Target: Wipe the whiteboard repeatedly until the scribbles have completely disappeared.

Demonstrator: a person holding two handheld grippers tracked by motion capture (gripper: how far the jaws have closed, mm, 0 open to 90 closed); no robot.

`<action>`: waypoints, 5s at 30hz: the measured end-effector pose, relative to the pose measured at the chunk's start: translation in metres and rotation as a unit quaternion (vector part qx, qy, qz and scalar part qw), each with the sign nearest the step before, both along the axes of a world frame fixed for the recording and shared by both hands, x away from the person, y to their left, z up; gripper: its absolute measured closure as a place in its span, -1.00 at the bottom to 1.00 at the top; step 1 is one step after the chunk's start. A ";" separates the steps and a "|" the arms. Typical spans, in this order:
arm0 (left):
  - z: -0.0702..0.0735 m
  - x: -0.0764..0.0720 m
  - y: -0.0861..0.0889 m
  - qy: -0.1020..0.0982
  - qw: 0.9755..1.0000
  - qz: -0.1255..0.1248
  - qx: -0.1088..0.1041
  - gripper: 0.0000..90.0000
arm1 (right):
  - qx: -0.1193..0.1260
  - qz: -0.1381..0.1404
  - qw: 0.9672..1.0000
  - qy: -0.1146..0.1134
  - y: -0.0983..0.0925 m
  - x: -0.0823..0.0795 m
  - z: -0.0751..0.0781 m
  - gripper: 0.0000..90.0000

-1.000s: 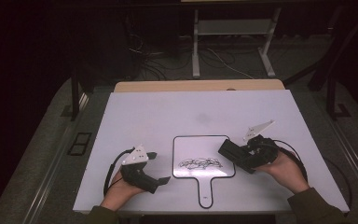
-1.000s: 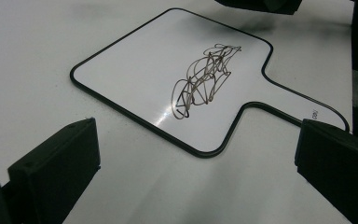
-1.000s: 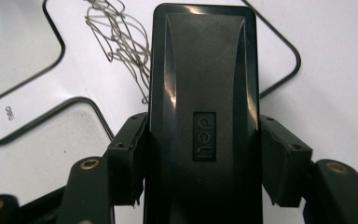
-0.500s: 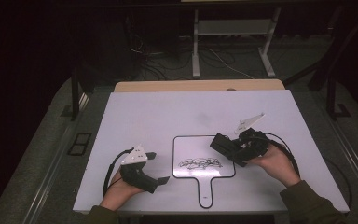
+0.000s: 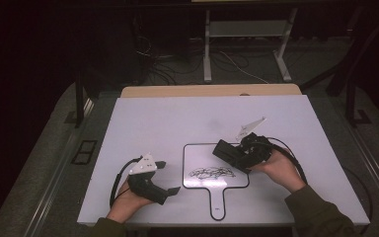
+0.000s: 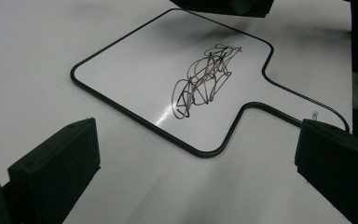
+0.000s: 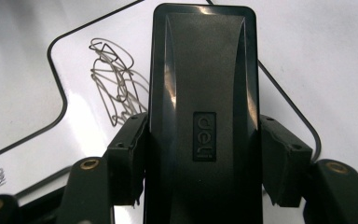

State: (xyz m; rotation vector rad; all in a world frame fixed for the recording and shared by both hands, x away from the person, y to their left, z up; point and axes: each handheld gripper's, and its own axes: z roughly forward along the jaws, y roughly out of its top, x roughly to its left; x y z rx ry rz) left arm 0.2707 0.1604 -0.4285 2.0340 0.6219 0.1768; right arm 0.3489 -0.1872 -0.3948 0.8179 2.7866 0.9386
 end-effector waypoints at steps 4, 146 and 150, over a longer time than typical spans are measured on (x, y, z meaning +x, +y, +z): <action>0.000 0.000 0.000 0.000 1.000 -0.001 0.000 -1.00 | -0.006 0.006 1.000 -0.002 0.007 0.003 -0.001 -0.14; -0.002 0.001 -0.002 0.004 1.000 -0.006 0.006 -1.00 | -0.115 0.004 0.993 -0.007 0.006 -0.012 -0.025 -0.14; -0.001 0.000 -0.002 0.005 1.000 -0.005 0.006 -1.00 | -0.118 0.020 0.993 -0.010 0.011 -0.020 -0.025 -0.14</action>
